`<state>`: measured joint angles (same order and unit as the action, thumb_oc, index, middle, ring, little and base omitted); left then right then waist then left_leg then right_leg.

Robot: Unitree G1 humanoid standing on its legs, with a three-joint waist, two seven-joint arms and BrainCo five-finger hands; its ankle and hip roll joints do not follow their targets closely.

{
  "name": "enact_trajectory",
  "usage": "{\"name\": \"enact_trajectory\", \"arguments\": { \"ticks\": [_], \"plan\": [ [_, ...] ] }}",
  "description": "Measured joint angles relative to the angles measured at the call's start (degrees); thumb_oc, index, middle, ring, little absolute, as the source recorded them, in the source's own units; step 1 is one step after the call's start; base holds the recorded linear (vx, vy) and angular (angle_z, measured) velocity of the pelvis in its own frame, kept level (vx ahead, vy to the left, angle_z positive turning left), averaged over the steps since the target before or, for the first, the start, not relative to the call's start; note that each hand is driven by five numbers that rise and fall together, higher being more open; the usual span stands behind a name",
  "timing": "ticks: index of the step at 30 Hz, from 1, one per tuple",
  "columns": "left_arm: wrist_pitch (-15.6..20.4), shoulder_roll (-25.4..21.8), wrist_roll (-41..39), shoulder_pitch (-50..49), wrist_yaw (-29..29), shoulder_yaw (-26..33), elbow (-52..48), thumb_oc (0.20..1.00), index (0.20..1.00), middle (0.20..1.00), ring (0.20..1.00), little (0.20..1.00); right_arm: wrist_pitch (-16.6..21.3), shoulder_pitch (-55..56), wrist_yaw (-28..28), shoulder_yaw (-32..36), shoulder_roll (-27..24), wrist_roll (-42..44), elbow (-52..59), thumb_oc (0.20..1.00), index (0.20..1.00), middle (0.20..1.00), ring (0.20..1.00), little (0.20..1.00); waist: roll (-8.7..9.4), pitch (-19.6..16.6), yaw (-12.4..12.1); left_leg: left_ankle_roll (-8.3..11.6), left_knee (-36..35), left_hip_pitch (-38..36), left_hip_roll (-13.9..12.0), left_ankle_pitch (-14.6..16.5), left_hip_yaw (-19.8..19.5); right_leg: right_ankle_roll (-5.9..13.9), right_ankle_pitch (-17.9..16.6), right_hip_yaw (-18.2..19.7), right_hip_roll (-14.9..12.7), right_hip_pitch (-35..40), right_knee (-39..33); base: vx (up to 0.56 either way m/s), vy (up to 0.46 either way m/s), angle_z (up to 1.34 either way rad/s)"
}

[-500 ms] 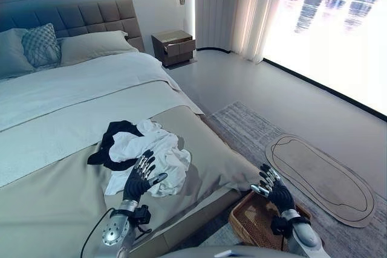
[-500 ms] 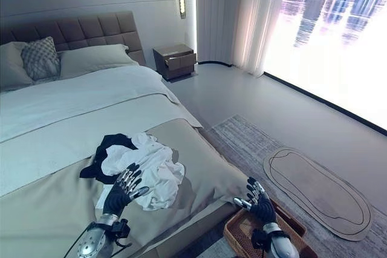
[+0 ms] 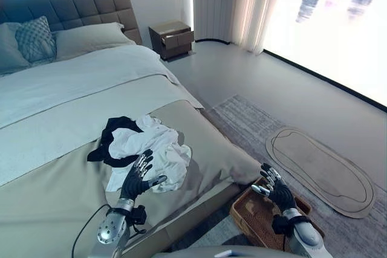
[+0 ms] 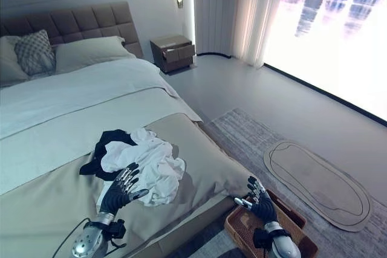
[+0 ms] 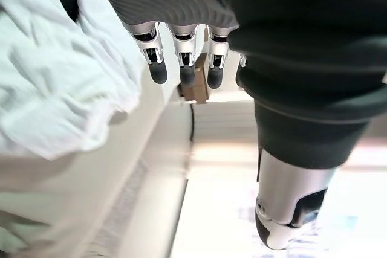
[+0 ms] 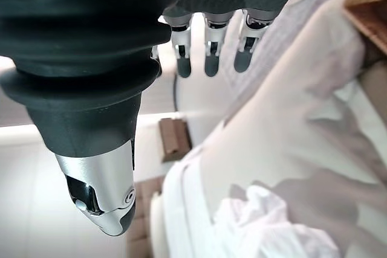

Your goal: Pick up clothes into the bucket

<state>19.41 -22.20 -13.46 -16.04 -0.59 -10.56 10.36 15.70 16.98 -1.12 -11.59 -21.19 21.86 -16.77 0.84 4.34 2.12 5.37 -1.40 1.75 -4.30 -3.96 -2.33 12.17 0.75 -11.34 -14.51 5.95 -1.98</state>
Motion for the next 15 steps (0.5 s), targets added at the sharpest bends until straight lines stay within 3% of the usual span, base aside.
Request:
{"name": "enact_trajectory", "arguments": {
  "ticks": [3,5,9,15],
  "plan": [
    [0.18,-1.99,5.45,5.13,-3.61,-1.63,0.23,1.000,1.000,1.000,1.000,1.000,-0.01,-3.37,0.06,-0.02,-0.82,-0.23,-0.10,1.000,1.000,1.000,1.000,1.000,-0.05,3.43,0.09,-0.26,3.36,4.51,0.87,0.24,0.09,0.23,0.40,1.13,-1.21,-5.17,4.08,-0.22,0.054,-0.06],
    [0.40,-3.05,8.72,11.90,-6.95,-1.98,0.54,1.000,1.000,1.000,1.000,1.000,0.00,-7.95,0.18,-0.29,-1.57,-0.56,-0.08,1.000,1.000,1.000,1.000,1.000,0.23,8.50,0.11,-0.46,8.80,10.69,1.46,0.81,0.51,0.30,1.12,3.24,-2.14,-12.04,9.60,-0.26,0.050,-0.15],
    [0.63,-5.30,15.34,21.46,-12.28,-1.63,2.57,1.000,1.000,1.000,1.000,1.000,0.01,-13.97,0.78,0.06,-3.01,-0.98,0.17,1.000,1.000,1.000,1.000,1.000,1.12,15.15,1.31,-0.94,15.44,20.03,2.21,2.78,0.85,0.14,2.16,6.15,-3.20,-22.50,17.52,-0.20,0.015,-0.10],
    [-0.66,-7.62,25.30,30.60,-19.96,0.04,1.86,1.000,1.000,1.000,1.000,1.000,0.35,-19.60,3.64,1.75,-3.53,-0.96,3.10,1.000,1.000,1.000,1.000,1.000,1.73,20.68,1.75,-0.77,22.87,33.10,1.75,3.63,0.60,-0.99,5.80,9.43,-2.82,-38.83,30.48,-0.12,-0.015,-0.05]
  ]
}}
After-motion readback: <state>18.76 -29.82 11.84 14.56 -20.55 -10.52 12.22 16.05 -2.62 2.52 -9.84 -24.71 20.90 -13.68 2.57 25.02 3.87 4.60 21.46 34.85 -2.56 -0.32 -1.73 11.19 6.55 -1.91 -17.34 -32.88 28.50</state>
